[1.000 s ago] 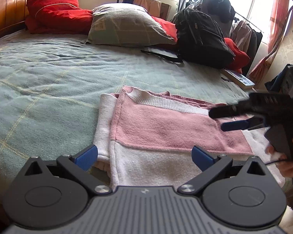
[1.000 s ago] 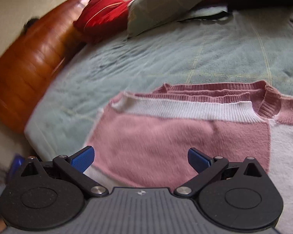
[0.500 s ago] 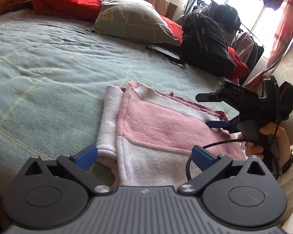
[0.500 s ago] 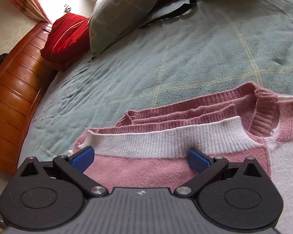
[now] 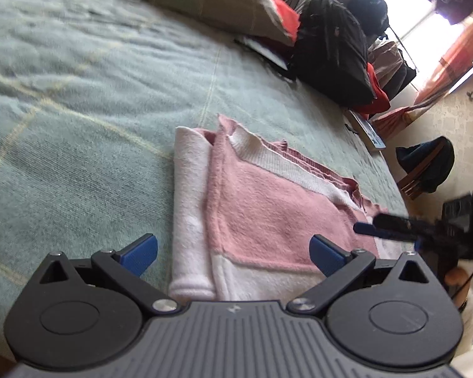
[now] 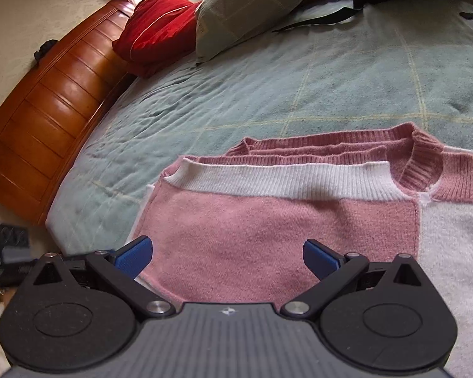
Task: Fold clothes
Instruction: 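Roll the left gripper and grasp the side edge of the folded sweater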
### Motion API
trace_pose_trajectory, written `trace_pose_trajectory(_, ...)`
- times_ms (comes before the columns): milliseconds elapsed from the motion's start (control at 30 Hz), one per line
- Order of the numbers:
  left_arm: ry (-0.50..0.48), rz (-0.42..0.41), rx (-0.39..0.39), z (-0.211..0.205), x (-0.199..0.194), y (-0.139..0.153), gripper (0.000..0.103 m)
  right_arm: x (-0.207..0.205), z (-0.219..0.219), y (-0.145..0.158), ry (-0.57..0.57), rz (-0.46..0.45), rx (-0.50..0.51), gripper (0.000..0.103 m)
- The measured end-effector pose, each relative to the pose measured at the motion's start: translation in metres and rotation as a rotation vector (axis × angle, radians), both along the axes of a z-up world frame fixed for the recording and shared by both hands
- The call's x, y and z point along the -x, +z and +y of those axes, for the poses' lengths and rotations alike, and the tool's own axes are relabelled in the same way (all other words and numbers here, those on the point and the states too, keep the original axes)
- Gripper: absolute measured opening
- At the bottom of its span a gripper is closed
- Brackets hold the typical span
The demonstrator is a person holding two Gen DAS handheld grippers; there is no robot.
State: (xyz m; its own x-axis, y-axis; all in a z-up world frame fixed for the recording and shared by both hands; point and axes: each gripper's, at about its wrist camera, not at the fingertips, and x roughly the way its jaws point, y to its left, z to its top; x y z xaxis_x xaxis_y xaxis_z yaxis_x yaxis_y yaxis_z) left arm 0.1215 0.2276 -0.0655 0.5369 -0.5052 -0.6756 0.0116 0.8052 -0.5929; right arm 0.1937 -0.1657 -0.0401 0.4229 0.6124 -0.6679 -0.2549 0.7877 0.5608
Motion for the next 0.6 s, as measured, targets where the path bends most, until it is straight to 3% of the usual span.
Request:
trace_pose_trajectory(167, -0.083, 0.075, 0.074, 0.005, -0.031, -0.013, 0.102, -0.003, -0.002, -0.003, 0.018, 0.010, -0.019, 0.103)
trace_pose_trajectory(433, -0.157, 0.106, 0.213, 0.004, -0.086, -0.026, 0.102, -0.014, -0.002, -0.010, 0.028, 0.027, -0.042, 0.103)
trace_pose_trajectory(600, -0.191, 0.108, 0.266, -0.002, -0.093, -0.031, 0.102, -0.016, -0.003, -0.010, 0.029, 0.030, -0.058, 0.103)
